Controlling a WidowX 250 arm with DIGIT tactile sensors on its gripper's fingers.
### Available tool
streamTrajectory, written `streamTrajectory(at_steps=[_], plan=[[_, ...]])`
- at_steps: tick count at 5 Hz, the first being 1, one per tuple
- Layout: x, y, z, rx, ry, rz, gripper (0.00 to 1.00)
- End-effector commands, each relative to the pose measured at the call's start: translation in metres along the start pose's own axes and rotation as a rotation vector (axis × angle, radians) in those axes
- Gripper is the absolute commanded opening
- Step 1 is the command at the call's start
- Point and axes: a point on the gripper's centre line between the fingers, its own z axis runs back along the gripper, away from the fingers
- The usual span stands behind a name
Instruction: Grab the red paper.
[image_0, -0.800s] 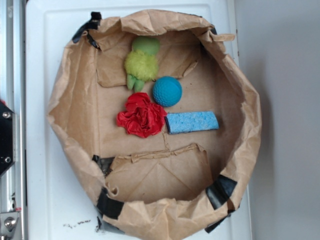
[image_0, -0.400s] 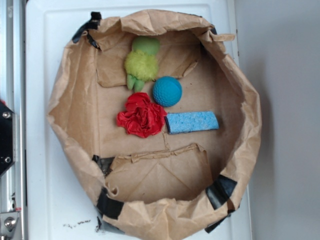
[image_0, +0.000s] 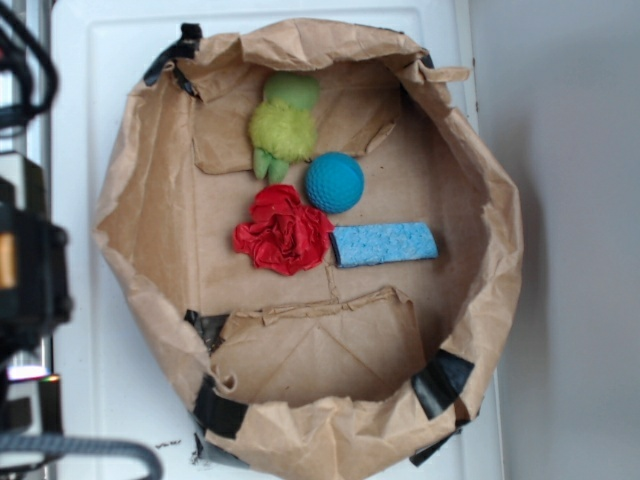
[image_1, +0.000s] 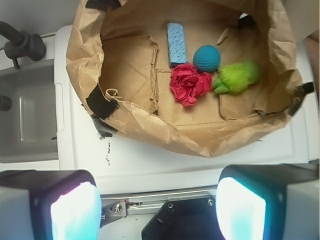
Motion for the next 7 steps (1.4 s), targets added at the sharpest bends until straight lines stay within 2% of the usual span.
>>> streamTrajectory(at_steps=[1,2,3,4,5,6,7], plan=[[0.005,-0.003,0.009,-0.009,-0.036,-0.01,1.0],[0.005,-0.003,0.009,-0.009,-0.036,-0.01,1.0],[0.043,0.004,-0.036,0.01,-0.017,0.003,1.0],[0.075,0.011,-0.065,0.04,-0.043,0.052,1.0],[0.095,0.022,-0.085,0.047,-0.047,0.123,1.0],[0.086,0.037,-0.098,0.052,-0.003,0.153,1.0],[0.072,0.052,-0.116,0.107,-0.04,0.196,1.0]])
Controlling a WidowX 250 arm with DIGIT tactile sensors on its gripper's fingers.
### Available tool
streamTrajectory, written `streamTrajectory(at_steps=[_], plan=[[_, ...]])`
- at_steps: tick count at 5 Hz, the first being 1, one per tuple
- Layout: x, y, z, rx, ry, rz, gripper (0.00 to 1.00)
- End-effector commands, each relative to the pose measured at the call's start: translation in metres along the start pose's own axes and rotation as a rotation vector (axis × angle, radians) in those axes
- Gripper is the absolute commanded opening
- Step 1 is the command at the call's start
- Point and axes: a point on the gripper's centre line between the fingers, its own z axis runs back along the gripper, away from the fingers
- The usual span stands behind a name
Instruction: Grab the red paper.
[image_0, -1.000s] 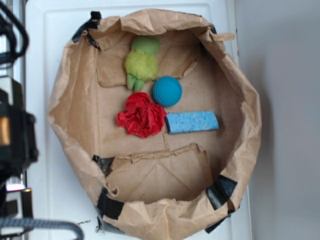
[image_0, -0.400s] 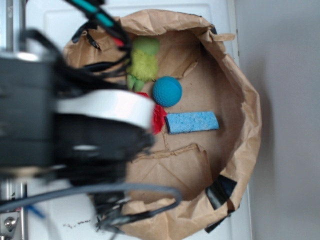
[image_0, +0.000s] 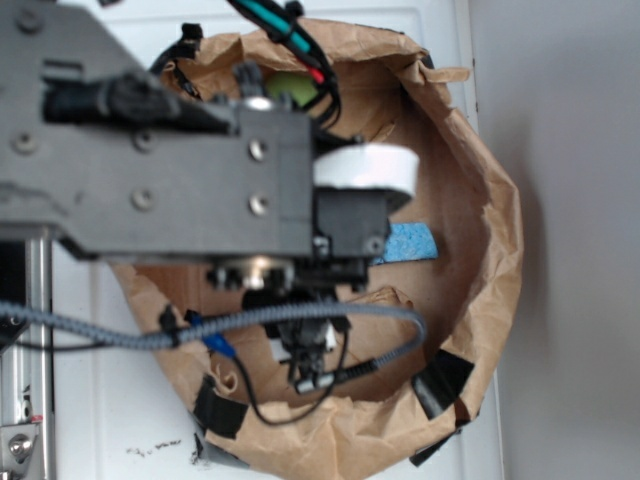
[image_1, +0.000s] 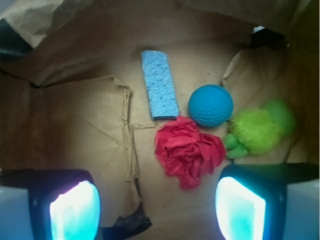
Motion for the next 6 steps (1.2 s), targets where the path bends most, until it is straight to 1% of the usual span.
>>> streamTrajectory(at_steps=[1,2,3,4,5,6], plan=[[0.001,0.032,-0.03,0.128,-0.141,0.093,1.0],[0.002,0.035,-0.046,0.149,-0.185,0.109,1.0],[0.0,0.026,-0.062,0.148,-0.218,0.105,1.0],[0.0,0.015,-0.078,0.157,-0.227,0.104,1.0],[-0.003,0.009,-0.086,0.153,-0.233,0.102,0.41],[-0.002,0.008,-0.086,0.147,-0.236,0.115,0.0]])
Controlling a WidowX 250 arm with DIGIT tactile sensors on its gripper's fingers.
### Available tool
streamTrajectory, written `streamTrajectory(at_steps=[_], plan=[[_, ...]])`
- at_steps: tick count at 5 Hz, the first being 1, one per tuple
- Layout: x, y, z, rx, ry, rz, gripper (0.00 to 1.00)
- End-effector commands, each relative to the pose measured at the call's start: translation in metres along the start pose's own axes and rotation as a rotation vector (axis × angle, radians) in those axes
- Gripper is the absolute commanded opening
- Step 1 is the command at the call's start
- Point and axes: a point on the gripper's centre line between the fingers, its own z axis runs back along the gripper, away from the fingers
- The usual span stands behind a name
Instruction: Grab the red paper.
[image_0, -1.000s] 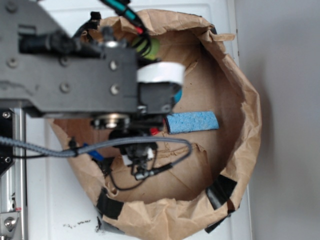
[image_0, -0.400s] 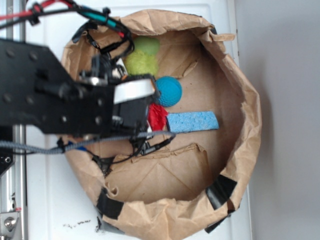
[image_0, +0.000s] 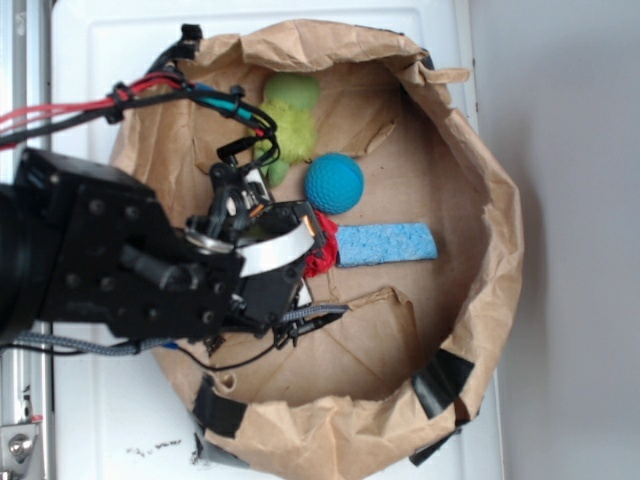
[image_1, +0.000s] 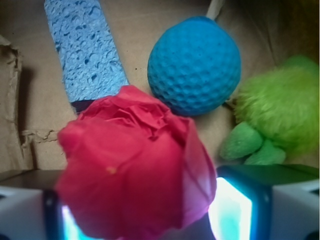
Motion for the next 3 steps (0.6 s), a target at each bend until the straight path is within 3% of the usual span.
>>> streamTrajectory(at_steps=[1,2,3], plan=[[0.003,-0.001,0.004,-0.018,-0.029,0.008,0.0],[0.007,0.001,0.019,-0.05,-0.006,-0.001,0.0],[0.021,0.01,0.059,-0.124,0.121,0.019,0.0]])
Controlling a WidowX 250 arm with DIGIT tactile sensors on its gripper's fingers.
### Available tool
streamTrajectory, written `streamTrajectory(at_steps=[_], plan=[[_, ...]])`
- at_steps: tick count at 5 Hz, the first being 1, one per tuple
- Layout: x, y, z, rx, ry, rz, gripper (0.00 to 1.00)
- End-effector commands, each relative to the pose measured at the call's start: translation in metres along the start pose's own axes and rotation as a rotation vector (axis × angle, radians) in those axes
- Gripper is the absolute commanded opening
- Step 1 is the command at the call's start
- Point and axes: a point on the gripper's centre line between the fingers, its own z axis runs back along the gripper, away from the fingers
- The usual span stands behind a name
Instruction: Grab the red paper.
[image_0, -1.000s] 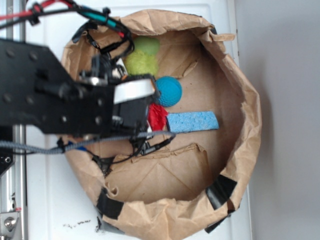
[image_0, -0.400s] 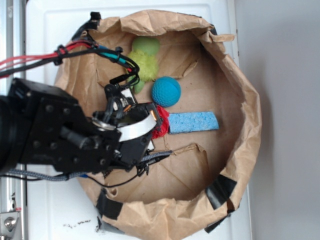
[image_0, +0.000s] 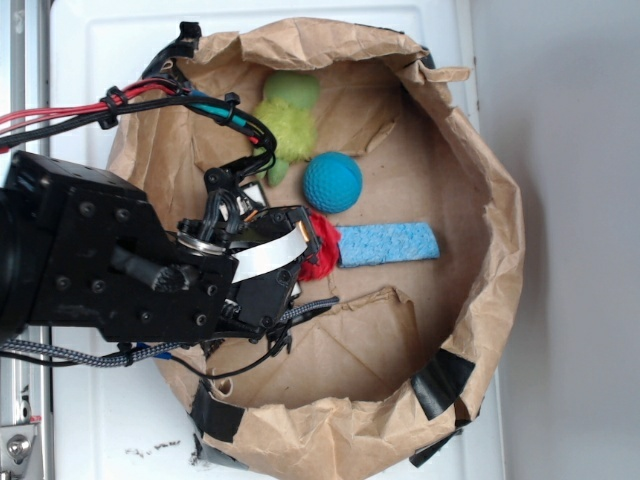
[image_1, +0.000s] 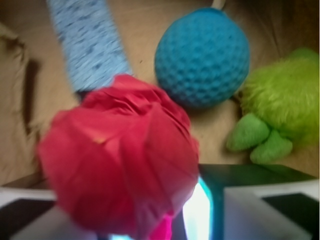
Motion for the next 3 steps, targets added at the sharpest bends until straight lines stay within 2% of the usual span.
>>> streamTrajectory(at_steps=[1,2,3], plan=[[0.033,0.024,0.084,-0.177,0.072,0.028,0.0],[0.028,0.039,0.11,-0.277,0.048,-0.049,0.0],[0.023,0.04,0.111,-0.272,0.015,-0.057,0.0]])
